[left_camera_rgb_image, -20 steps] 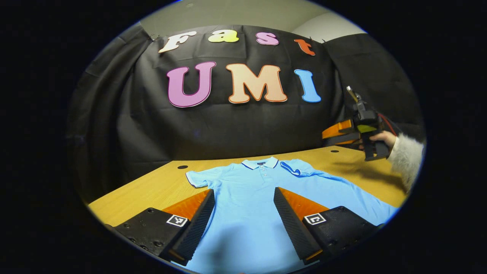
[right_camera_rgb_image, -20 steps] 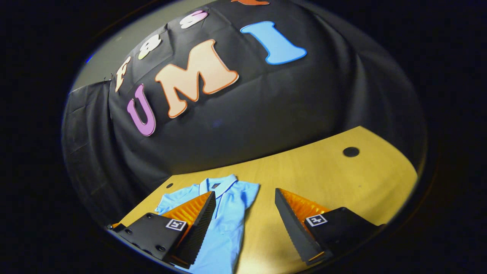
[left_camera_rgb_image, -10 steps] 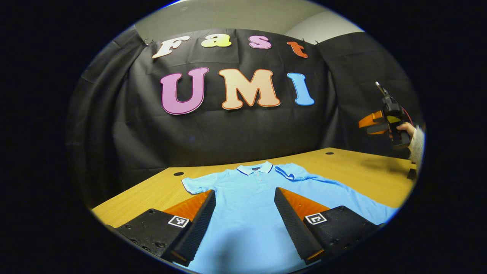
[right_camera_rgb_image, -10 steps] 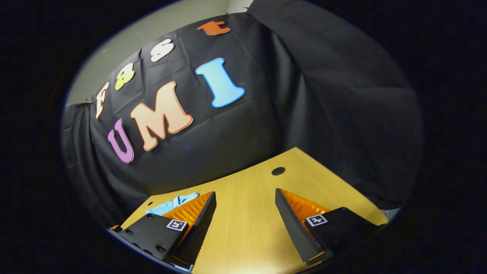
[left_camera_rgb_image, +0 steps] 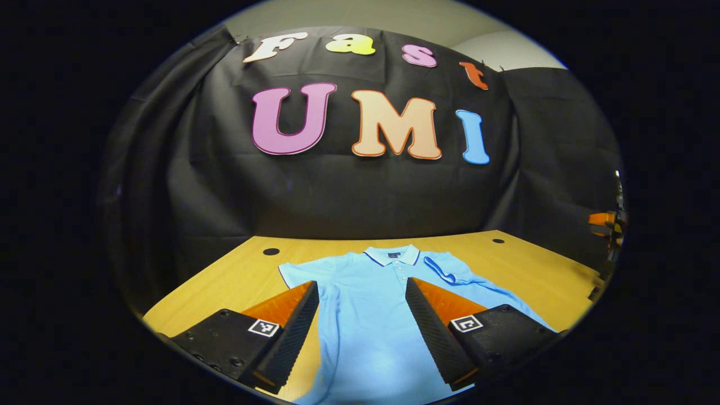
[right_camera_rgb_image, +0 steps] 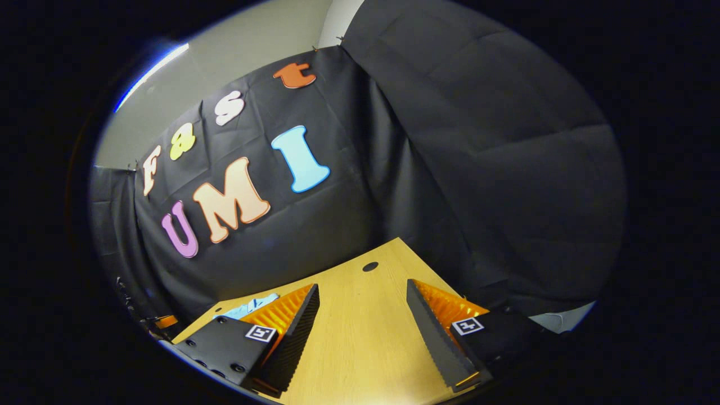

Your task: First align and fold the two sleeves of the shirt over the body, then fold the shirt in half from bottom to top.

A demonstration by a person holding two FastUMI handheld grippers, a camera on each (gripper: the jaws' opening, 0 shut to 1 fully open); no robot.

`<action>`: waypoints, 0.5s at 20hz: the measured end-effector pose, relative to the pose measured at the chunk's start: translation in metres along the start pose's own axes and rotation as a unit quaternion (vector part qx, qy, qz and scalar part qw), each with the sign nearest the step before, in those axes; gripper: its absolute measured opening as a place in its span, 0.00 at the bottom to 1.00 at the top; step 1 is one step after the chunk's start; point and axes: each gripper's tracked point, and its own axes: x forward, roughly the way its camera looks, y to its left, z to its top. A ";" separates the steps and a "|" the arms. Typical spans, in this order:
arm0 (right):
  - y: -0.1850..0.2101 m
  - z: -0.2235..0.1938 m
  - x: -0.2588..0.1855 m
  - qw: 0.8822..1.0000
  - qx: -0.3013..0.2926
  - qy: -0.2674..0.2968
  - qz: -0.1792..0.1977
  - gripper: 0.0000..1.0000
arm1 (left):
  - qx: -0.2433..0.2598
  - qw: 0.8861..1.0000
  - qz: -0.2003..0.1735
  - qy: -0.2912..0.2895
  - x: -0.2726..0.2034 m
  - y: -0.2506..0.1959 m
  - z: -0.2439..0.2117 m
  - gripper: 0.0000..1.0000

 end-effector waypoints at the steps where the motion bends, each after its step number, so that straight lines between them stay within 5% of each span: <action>1: 0.007 -0.003 -0.008 1.000 -0.002 -0.004 0.016 0.97 | -0.009 1.000 -0.002 0.017 0.009 0.005 -0.002 0.94; 6: 0.041 -0.024 -0.042 0.997 -0.016 -0.011 0.075 0.97 | -0.054 0.989 -0.005 0.135 0.056 0.044 -0.031 0.93; 10: 0.056 -0.043 -0.060 0.997 -0.020 -0.017 0.075 0.97 | -0.072 0.978 0.019 0.196 0.089 0.079 -0.054 0.94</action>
